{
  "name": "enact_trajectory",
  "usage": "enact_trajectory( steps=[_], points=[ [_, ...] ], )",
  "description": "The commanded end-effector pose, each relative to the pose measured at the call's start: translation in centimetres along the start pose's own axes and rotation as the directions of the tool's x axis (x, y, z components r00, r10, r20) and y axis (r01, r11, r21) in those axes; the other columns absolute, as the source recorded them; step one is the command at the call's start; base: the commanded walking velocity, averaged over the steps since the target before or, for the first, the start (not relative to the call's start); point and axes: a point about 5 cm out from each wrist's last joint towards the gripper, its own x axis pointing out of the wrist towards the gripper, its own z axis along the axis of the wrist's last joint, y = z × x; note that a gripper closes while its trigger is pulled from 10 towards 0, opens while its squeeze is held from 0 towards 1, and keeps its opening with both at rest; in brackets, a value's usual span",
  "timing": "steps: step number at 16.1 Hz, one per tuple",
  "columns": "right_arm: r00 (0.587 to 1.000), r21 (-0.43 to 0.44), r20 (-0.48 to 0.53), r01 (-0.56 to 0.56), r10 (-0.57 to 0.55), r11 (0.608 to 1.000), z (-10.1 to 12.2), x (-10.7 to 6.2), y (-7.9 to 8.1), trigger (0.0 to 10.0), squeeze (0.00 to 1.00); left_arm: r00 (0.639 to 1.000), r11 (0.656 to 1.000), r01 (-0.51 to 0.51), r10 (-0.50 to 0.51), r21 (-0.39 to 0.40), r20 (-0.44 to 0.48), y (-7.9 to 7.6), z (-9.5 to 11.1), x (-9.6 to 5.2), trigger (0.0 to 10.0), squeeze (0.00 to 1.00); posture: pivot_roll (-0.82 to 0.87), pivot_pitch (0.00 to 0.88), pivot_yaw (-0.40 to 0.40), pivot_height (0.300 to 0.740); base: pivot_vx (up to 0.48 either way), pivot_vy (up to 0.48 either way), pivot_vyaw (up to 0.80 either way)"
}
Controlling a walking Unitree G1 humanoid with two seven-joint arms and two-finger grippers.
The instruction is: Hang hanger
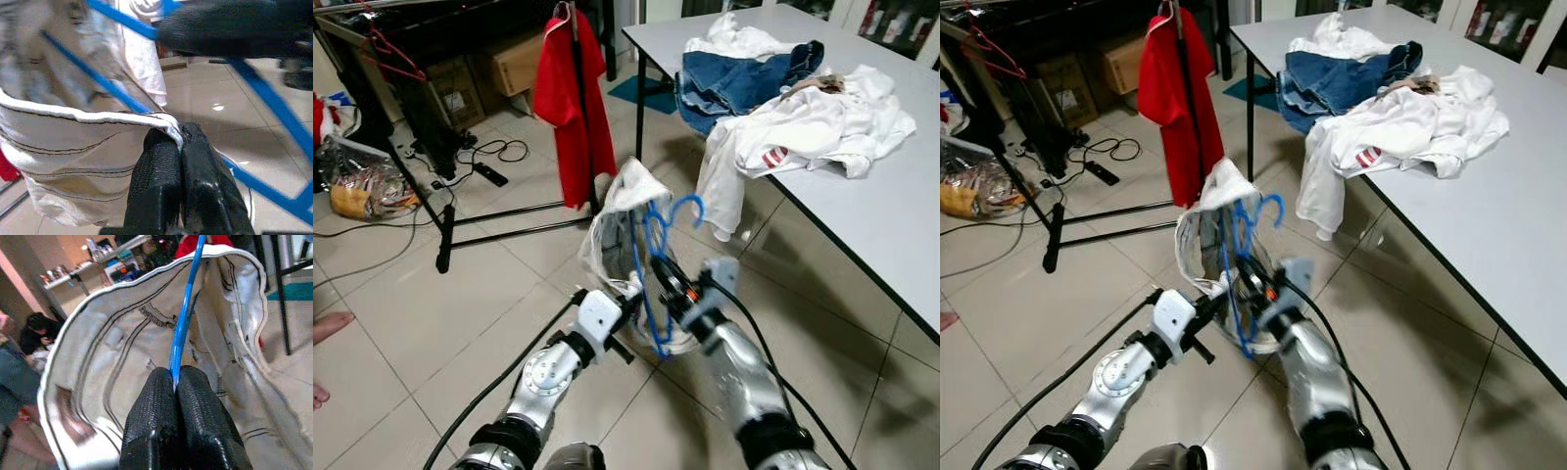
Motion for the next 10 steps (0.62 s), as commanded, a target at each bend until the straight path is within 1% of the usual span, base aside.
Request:
enact_trajectory(
  steps=[1, 3, 4, 7, 9, 10],
  points=[
    [0.997, -0.028, 0.072, -0.023, 0.025, 0.999, 1.1, 0.4, 0.5, 10.0, 0.0, 1.0, 1.0, -0.014, 0.014, -0.017, 0.012, 0.4, 0.1, -0.2, 10.0, 0.0, 0.06, 0.0, 0.075, 0.74, 0.0, 0.0, 0.0],
    [0.996, -0.048, 0.085, 0.022, -0.018, 0.999, 1.5, -0.7, -0.6, 10.0, 0.0, 0.999, 0.998, -0.04, 0.041, -0.054, 0.006, 0.9, 0.0, -0.5, 10.0, 0.0, 0.06, 0.0, 0.078, 0.74, 0.0, 0.0, 0.0],
    [0.995, -0.052, 0.094, 0.027, -0.022, 0.998, 1.6, -0.9, -0.7, 10.0, 0.0, 0.999, 0.997, -0.041, 0.041, -0.061, 0.006, 1.0, 0.0, -0.5, 10.0, 0.0, 0.05, 0.0, 0.079, 0.74, 0.0, 0.0, 0.0],
    [0.994, -0.054, 0.111, 0.03, -0.024, 0.998, 2.0, -1.2, -0.6, 10.0, 0.0, 0.999, 0.995, -0.051, 0.052, -0.08, 0.012, 1.0, -0.1, -0.7, 10.0, 0.0, 0.05, 0.0, 0.08, 0.74, 0.0, 0.0, 0.0],
    [0.991, -0.031, 0.129, 0.037, -0.032, 0.999, 2.2, -1.2, -0.6, 10.0, 0.0, 0.997, 0.993, -0.072, 0.074, -0.092, 0.025, 1.1, 0.0, -0.9, 10.0, 0.0, 0.05, 0.0, 0.08, 0.74, 0.0, 0.0, 0.0],
    [0.991, -0.017, 0.134, 0.027, -0.025, 0.999, 2.3, -1.2, -0.4, 10.0, 0.0, 0.995, 0.993, -0.096, 0.098, -0.074, 0.029, 1.2, 0.0, -1.0, 10.0, 0.0, 0.05, 0.0, 0.078, 0.74, 0.0, 0.0, 0.0]
  ],
)
